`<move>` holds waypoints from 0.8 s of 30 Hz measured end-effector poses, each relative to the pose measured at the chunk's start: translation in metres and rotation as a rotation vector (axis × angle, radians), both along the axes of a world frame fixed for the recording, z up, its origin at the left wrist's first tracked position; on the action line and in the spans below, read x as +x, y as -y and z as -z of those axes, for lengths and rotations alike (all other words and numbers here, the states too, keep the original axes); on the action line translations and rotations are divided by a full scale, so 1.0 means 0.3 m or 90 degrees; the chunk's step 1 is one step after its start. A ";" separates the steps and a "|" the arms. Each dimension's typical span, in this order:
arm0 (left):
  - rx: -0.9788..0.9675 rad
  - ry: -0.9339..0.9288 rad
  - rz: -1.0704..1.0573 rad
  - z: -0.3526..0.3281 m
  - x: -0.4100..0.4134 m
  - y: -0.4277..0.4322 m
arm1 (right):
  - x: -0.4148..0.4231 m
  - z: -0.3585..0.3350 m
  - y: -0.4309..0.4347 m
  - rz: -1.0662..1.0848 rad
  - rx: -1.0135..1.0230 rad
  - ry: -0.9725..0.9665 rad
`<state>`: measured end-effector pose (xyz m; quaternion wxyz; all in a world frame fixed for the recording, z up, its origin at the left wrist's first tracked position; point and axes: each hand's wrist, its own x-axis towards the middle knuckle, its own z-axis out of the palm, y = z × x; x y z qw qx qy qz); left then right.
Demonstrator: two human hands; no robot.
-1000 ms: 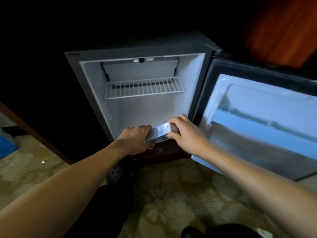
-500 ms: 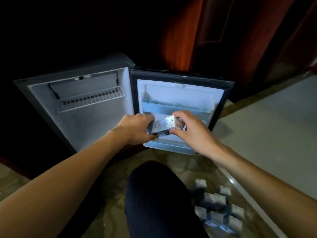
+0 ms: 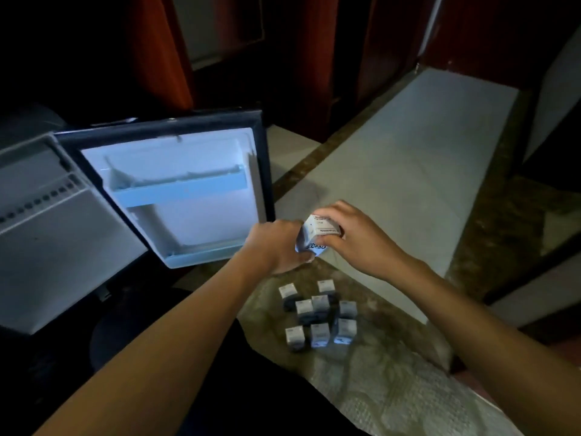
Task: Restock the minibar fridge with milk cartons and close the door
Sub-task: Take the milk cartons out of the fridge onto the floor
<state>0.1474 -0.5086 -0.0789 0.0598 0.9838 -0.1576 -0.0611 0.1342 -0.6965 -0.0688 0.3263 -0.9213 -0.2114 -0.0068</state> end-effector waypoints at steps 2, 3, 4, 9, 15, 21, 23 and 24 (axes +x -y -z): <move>-0.017 -0.052 -0.010 0.076 -0.003 0.086 | -0.009 0.062 0.070 0.020 -0.020 -0.023; -0.029 -0.084 -0.019 0.123 -0.004 0.126 | -0.011 0.095 0.099 0.027 -0.035 -0.036; -0.043 -0.115 -0.025 0.173 -0.007 0.162 | -0.015 0.128 0.124 0.031 -0.051 -0.047; -0.062 -0.183 -0.008 0.369 -0.045 0.257 | -0.046 0.292 0.237 0.049 -0.107 -0.097; -0.069 -0.239 -0.006 0.518 -0.090 0.251 | -0.107 0.487 0.344 0.104 -0.143 -0.150; -0.016 -0.226 0.091 0.644 -0.140 0.307 | -0.174 0.681 0.406 0.182 -0.186 -0.217; 0.010 -0.245 0.115 0.672 -0.143 0.324 | -0.193 0.745 0.408 0.209 -0.179 -0.259; 0.021 -0.247 0.127 0.681 -0.142 0.330 | -0.201 0.776 0.408 0.222 -0.178 -0.279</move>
